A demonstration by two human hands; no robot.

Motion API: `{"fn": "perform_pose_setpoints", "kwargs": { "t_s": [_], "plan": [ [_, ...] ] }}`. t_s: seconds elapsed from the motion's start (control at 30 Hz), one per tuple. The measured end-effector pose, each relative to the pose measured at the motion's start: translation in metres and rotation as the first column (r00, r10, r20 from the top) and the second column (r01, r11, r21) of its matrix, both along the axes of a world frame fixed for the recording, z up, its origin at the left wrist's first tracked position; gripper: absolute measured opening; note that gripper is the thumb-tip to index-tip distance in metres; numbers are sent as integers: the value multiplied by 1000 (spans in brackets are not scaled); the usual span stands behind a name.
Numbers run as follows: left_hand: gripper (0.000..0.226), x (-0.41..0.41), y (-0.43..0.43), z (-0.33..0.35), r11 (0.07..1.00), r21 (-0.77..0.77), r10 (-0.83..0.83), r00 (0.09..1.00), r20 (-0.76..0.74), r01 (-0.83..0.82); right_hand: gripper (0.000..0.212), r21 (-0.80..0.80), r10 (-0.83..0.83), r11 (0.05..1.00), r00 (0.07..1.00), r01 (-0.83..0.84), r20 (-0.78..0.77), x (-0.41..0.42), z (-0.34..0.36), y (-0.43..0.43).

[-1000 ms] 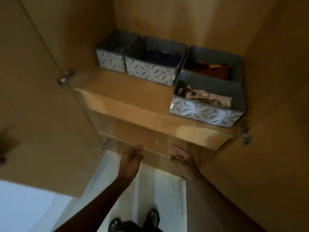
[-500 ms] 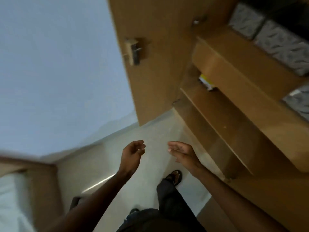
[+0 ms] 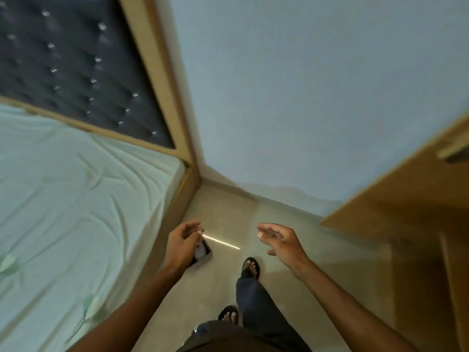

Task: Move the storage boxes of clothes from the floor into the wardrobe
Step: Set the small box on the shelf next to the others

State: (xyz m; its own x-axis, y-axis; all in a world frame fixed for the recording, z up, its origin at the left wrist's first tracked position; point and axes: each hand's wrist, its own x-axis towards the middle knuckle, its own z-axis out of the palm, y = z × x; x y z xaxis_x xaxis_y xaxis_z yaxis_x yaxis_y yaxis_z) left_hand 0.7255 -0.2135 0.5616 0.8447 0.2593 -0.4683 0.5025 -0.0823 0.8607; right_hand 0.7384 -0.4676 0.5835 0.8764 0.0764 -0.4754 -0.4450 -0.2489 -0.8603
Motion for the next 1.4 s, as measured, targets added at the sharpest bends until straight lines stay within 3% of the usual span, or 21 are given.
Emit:
{"fn": "perform_pose_setpoints", "kwargs": {
  "t_s": [0.07, 0.2, 0.3, 0.5, 0.7, 0.83, 1.0, 1.07, 1.13, 1.27, 1.37, 1.4],
  "plan": [
    [23, 5, 37, -13, 990, 9, 144, 989, -20, -144, 24, -16, 152, 988, 988, -153, -33, 37, -14, 41],
    [17, 26, 74, -48, 952, 60, 305, 945, -122, -299, 25, -1, 305, 952, 947, -307, -97, 100, -51, 98],
    [19, 45, 89, -84, 935, 102, 354, 913, -203, -340, 24, -2, 367, 928, 917, -372, -158, 133, -97, 129],
    [16, 78, 127, -212, 917, 195, 396, 852, -341, -348, 16, -27, 491, 851, 813, -524, -313, 174, -253, 188],
    [15, 82, 165, -372, 959, 281, 200, 807, -556, -44, 28, -94, 514, 786, 731, -611, -448, 173, -413, 221],
    [44, 82, 189, -486, 931, 283, 13, 753, -658, 231, 42, -104, 501, 748, 660, -655, -560, 157, -530, 231],
    [72, 99, 200, -594, 700, 285, -281, 619, -733, 655, 57, -35, 515, 679, 510, -733, -689, 116, -632, 249],
    [71, 107, 202, -623, 559, 360, -361, 610, -705, 747, 67, -36, 504, 679, 501, -733, -704, 102, -656, 256],
    [72, 112, 204, -641, 496, 380, -410, 597, -690, 780, 69, -43, 522, 664, 503, -746, -689, 93, -672, 260],
    [63, 110, 204, -654, 502, 309, -378, 527, -761, 808, 67, -132, 502, 662, 568, -737, -651, 112, -675, 255],
    [44, 98, 208, -656, 648, 11, -439, 386, -811, 761, 63, -183, 509, 661, 614, -728, -603, 133, -668, 242],
    [39, 93, 208, -656, 643, -96, -491, 313, -813, 760, 60, -195, 524, 654, 624, -731, -580, 138, -668, 238]
  ]
}}
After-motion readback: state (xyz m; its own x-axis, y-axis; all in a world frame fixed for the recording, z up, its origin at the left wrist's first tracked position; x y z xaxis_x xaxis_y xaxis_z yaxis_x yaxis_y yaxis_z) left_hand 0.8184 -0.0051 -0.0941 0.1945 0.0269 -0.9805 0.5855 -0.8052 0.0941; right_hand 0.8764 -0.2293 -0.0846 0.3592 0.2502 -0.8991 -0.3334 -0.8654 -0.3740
